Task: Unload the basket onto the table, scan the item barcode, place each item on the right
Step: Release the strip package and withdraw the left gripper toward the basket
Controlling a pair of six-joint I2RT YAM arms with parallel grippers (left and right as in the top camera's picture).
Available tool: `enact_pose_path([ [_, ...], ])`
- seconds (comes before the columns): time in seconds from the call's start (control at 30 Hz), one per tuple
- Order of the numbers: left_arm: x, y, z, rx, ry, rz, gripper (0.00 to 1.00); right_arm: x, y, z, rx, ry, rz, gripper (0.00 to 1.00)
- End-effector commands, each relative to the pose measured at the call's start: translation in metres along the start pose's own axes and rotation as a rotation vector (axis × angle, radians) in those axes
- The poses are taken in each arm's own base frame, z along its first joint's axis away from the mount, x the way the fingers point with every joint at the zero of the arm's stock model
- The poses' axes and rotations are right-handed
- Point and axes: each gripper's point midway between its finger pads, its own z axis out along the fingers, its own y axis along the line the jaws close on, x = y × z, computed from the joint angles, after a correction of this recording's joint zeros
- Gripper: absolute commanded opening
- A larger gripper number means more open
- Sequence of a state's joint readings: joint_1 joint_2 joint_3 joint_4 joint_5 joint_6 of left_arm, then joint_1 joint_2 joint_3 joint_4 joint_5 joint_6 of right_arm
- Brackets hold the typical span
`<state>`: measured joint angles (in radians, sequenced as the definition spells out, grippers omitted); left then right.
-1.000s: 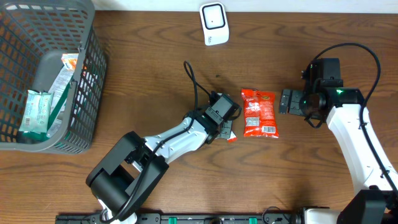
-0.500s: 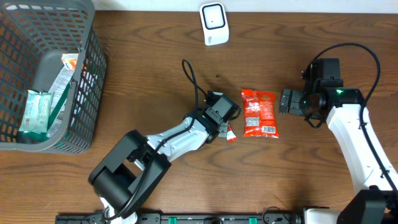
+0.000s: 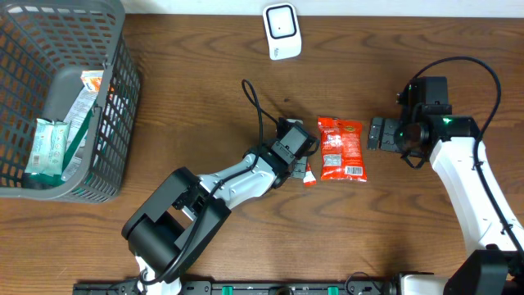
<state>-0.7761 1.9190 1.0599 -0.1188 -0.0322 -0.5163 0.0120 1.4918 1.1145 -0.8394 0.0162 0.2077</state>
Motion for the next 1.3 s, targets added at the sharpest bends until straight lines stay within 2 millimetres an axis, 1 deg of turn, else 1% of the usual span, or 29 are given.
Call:
enact_pose_path([
  [0.0,0.007,0.004,0.002,-0.001,0.034,0.048,0.1,-0.004,-0.002,-0.002,0.008,-0.012,0.005,0.99],
  [0.07,-0.002,0.006,-0.007,-0.003,0.026,0.04,0.11,-0.004,-0.002,-0.002,0.008,-0.012,0.005,0.99],
  [0.13,-0.017,0.007,-0.021,-0.002,0.009,0.033,0.12,-0.004,-0.002,-0.002,0.008,-0.012,0.005,0.99],
  [0.17,-0.024,0.008,-0.03,-0.003,0.001,0.031,0.12,-0.004,-0.002,-0.002,0.008,-0.012,0.005,0.99],
  [0.23,-0.046,0.013,-0.055,-0.005,-0.027,0.02,0.14,-0.004,-0.002,-0.002,0.008,-0.012,0.005,0.99],
  [0.3,-0.072,0.021,-0.088,-0.012,-0.062,0.014,0.17,-0.004,-0.002,-0.002,0.008,-0.012,0.005,0.99],
  [0.37,-0.098,0.033,-0.125,-0.022,-0.103,-0.002,0.17,-0.004,-0.002,-0.002,0.008,-0.012,0.005,0.99],
  [0.4,-0.113,0.041,-0.148,-0.029,-0.129,-0.013,0.23,-0.004,-0.002,-0.002,0.008,-0.012,0.005,0.99],
  [0.43,-0.123,0.049,-0.167,-0.037,-0.151,-0.025,0.26,-0.004,-0.002,-0.002,0.008,-0.012,0.005,0.99],
  [0.47,-0.134,0.059,-0.188,-0.046,-0.178,-0.04,0.31,-0.004,-0.002,-0.002,0.008,-0.012,0.005,0.99],
  [0.53,-0.156,0.085,-0.235,-0.071,-0.246,-0.085,0.48,-0.004,-0.002,-0.002,0.008,-0.012,0.005,0.99],
  [0.57,-0.164,0.096,-0.255,-0.084,-0.28,-0.105,0.53,-0.004,-0.002,-0.002,0.008,-0.012,0.005,0.99],
  [0.63,-0.181,0.128,-0.302,-0.126,-0.368,-0.145,0.59,-0.004,-0.002,-0.002,0.008,-0.012,0.005,0.99],
  [0.7,-0.188,0.156,-0.336,-0.17,-0.437,-0.178,0.63,-0.004,-0.002,-0.002,0.008,-0.012,0.005,0.99],
  [0.77,-0.19,0.194,-0.369,-0.234,-0.511,-0.252,0.68,-0.004,-0.002,-0.002,0.008,-0.012,0.005,0.99],
  [0.83,-0.185,0.229,-0.391,-0.298,-0.554,-0.328,0.7,-0.004,-0.002,-0.002,0.008,-0.012,0.005,0.99],
  [0.9,-0.175,0.267,-0.407,-0.371,-0.575,-0.414,0.73,-0.004,-0.002,-0.002,0.008,-0.012,0.005,0.99],
  [0.93,-0.169,0.283,-0.412,-0.402,-0.574,-0.45,0.74,-0.004,-0.002,-0.002,0.008,-0.012,0.005,0.99],
  [0.97,-0.159,0.307,-0.416,-0.447,-0.564,-0.51,0.75,-0.004,-0.002,-0.002,0.008,-0.012,0.005,0.99],
  [1.0,-0.151,0.323,-0.417,-0.475,-0.555,-0.554,0.75,-0.004,-0.002,-0.002,0.008,-0.012,0.005,0.99],
  [1.03,-0.146,0.336,-0.416,-0.492,-0.547,-0.592,0.76,-0.004,-0.002,-0.002,0.008,-0.012,0.005,0.99],
  [1.1,-0.134,0.361,-0.411,-0.522,-0.526,-0.683,0.77,-0.004,-0.002,-0.002,0.008,-0.012,0.005,0.99],
  [1.2,-0.126,0.386,-0.395,-0.539,-0.478,-0.758,0.77,-0.004,-0.002,-0.002,0.008,-0.012,0.005,0.99],
  [1.27,-0.123,0.4,-0.38,-0.544,-0.438,-0.792,0.77,-0.004,-0.002,-0.002,0.008,-0.012,0.005,0.99],
])
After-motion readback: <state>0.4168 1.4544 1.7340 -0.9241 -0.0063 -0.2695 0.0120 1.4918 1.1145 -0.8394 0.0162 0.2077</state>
